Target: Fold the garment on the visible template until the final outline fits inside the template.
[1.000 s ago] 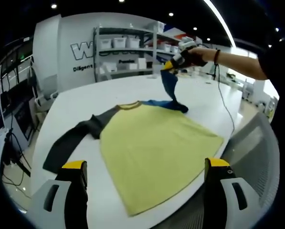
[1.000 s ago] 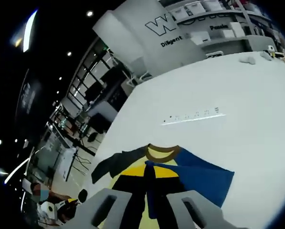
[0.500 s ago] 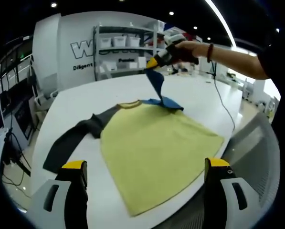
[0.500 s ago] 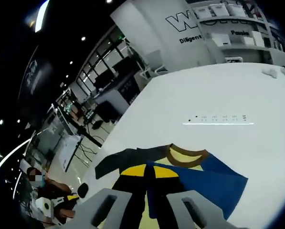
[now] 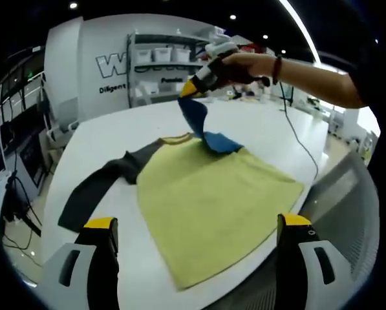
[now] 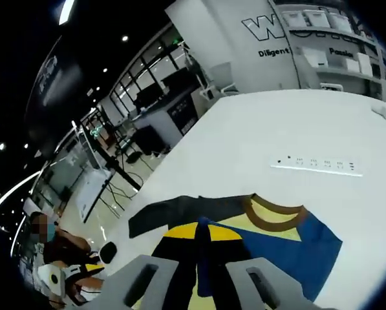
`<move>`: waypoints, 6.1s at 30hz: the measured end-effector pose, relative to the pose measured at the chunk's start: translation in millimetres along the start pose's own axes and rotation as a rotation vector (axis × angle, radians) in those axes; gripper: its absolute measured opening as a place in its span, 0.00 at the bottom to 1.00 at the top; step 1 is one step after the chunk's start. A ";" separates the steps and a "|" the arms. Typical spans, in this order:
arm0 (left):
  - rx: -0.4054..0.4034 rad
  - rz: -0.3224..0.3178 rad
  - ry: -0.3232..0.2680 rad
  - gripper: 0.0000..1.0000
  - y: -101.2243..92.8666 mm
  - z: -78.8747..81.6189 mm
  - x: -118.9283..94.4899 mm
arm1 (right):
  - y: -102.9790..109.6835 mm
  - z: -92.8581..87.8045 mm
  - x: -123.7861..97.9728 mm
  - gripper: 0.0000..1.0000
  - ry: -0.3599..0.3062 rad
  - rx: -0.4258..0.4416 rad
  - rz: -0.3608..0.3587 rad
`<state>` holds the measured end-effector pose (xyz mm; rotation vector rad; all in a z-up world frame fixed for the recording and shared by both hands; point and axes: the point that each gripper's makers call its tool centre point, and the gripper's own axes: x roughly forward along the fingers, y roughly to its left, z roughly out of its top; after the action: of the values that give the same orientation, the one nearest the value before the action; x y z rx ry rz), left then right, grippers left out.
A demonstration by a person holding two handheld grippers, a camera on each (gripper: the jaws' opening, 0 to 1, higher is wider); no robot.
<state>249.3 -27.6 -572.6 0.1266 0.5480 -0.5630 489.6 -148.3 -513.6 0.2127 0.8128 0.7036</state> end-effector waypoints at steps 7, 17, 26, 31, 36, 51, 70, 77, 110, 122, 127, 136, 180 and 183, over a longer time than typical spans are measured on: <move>-0.008 0.005 -0.001 0.99 1.6 -1.9 -1.6 | 3.6 -13.1 23.6 0.00 0.048 -0.066 -0.032; 0.002 0.021 -0.001 0.99 6.6 -0.9 -3.9 | 3.1 -31.9 66.5 0.00 0.101 -0.043 -0.008; 0.000 0.034 0.015 0.99 8.6 -4.1 -0.9 | -1.1 -55.0 99.9 0.00 0.179 -0.062 -0.018; -0.008 0.040 0.022 0.99 9.9 -7.6 0.8 | -1.1 -63.3 113.7 0.00 0.196 -0.024 -0.003; -0.011 0.037 0.038 0.99 9.1 -12.3 3.7 | -0.7 -67.5 125.9 0.00 0.199 0.029 0.023; -0.005 0.043 0.028 0.99 12.3 -6.5 5.5 | -4.5 -64.3 104.7 0.32 0.119 -0.042 0.046; -0.011 0.037 0.047 0.99 9.8 -2.8 7.9 | -41.6 -73.4 42.4 0.76 0.015 -0.081 -0.031; -0.010 0.040 0.051 0.99 11.3 -2.3 9.0 | -60.3 -81.3 22.1 0.81 0.005 -0.068 -0.066; 0.024 0.009 0.037 0.99 4.2 2.7 5.4 | -158.7 -166.6 -57.4 0.48 0.015 -0.011 -0.374; 0.025 0.024 0.045 0.99 7.3 -0.3 4.1 | -161.6 -176.0 -60.3 0.11 0.013 -0.016 -0.427; 0.025 0.030 0.054 0.99 8.8 -2.7 4.0 | -162.8 -177.5 -61.6 0.03 0.031 -0.067 -0.454; 0.025 0.029 0.062 0.99 8.2 -4.3 3.0 | -181.1 -173.0 -65.2 0.00 0.057 -0.102 -0.455; 0.006 0.047 0.101 0.99 18.5 -9.4 6.7 | -241.1 -164.2 -97.3 0.13 0.041 -0.028 -0.519; 0.003 0.055 0.105 0.99 20.8 -10.1 5.1 | -240.0 -154.5 -99.4 0.20 -0.023 0.009 -0.497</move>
<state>259.4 -9.9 -584.5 0.1742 0.6434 -0.5059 448.1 -407.5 -663.4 0.0215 0.8051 0.2295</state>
